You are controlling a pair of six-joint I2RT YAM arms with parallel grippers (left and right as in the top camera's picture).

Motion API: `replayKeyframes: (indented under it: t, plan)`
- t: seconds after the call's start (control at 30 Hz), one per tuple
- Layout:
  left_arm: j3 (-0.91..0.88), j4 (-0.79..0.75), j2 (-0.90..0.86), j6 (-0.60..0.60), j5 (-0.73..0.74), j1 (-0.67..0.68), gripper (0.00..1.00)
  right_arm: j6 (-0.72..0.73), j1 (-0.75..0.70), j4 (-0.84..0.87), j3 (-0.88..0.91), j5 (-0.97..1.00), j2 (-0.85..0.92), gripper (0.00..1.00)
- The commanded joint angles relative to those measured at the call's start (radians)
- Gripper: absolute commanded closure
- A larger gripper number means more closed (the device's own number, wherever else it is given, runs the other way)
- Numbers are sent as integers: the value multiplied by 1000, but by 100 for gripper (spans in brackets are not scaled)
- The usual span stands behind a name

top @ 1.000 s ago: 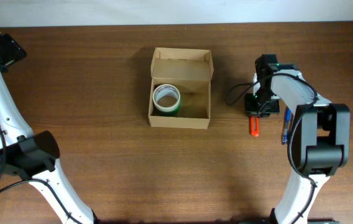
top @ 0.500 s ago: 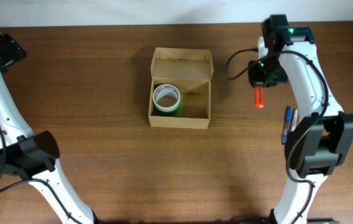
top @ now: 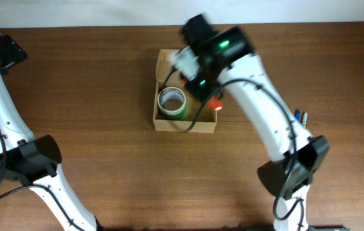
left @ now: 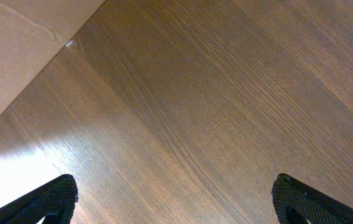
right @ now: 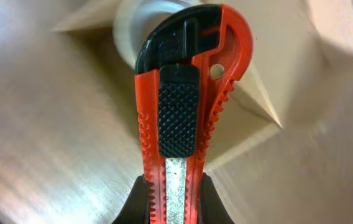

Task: Pack container
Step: 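Carry the orange box cutter into the box and release it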

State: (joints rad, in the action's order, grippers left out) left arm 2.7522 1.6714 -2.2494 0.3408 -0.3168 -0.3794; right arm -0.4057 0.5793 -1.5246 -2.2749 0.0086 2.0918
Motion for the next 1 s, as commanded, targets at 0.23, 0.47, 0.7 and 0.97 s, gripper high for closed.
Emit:
replayKeyframes:
  t: [0.23,0.47,0.7,0.97]
  plan:
    - [-5,-2,28,13,4,-7,0,-330,112,55,-17,-8,34,96]
    - [-5,-2,28,13,4,-7,0,-385,55,63,-17,-28,128,96]
    - [-5,-2,28,13,4,-7,0,-399,1,62,-17,-96,202,96]
    - [-5,-2,28,13,4,-7,0,-398,-2,53,-12,-160,255,96]
